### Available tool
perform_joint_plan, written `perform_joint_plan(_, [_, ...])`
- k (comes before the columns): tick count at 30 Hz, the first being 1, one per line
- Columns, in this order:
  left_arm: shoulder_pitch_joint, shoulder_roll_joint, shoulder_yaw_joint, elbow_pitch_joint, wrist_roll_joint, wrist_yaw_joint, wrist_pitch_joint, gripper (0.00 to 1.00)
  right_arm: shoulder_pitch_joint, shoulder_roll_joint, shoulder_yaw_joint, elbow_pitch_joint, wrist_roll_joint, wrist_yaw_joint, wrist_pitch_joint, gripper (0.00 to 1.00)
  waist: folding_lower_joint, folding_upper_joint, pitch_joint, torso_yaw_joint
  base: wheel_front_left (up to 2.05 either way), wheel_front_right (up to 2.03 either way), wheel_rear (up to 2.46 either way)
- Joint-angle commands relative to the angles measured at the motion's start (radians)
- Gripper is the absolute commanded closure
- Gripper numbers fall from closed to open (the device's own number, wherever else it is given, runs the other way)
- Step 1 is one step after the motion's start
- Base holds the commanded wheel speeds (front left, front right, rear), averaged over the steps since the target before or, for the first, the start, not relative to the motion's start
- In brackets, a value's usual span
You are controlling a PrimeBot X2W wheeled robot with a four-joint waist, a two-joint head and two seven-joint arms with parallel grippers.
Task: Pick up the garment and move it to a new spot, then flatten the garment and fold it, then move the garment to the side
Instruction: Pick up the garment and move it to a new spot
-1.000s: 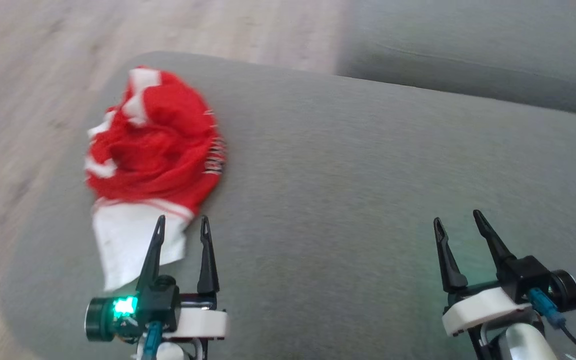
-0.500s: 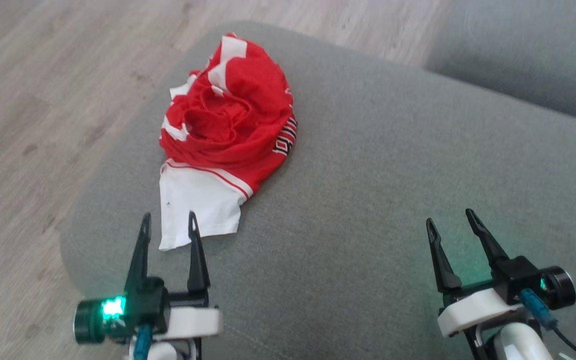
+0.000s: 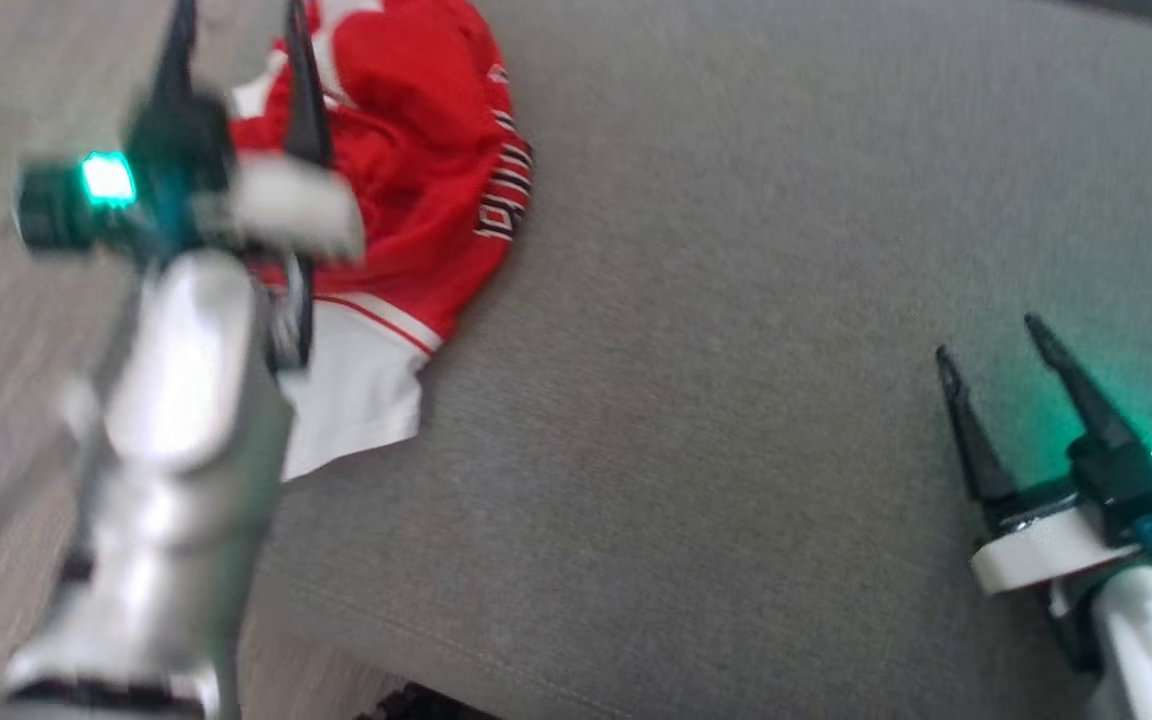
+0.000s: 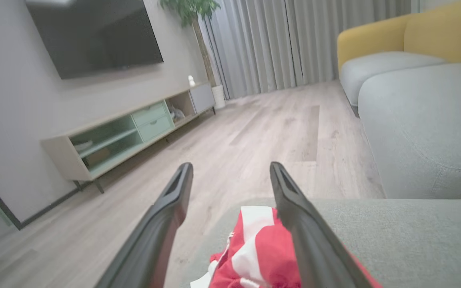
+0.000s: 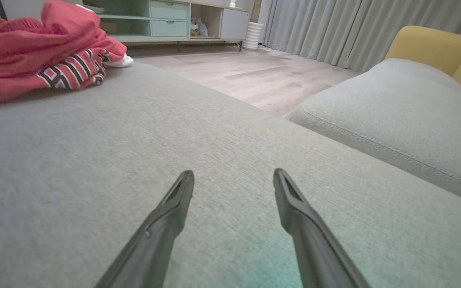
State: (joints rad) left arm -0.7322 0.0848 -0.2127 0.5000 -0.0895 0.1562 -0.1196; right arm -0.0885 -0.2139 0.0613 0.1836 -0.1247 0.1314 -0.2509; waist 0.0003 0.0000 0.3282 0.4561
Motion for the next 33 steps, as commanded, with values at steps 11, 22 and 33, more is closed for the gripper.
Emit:
perform_joint_plan(11, [-0.282,0.051,0.105,0.413,-0.102,-0.03,0.222,0.0,-0.063,-0.062,0.049,-0.085,0.022,-0.001,-0.011,0.0,-0.0003,0.0,0.202,-0.14,0.0,0.0,0.0])
perform_joint_plan(22, [-0.372,0.116,0.06,0.458,-0.056,-0.059,-0.031,1.0,-0.093,0.004,0.066,-0.056,0.033,-0.001,-0.011,0.0,-0.0003,0.0,0.122,-0.173,0.0,0.0,0.0])
perform_joint_plan(33, [-0.424,0.174,-0.033,0.255,0.001,-0.144,0.008,1.0,-0.079,0.133,0.065,0.001,0.04,-0.001,-0.011,0.0,-0.0003,0.0,-0.127,-0.31,0.0,0.0,0.0])
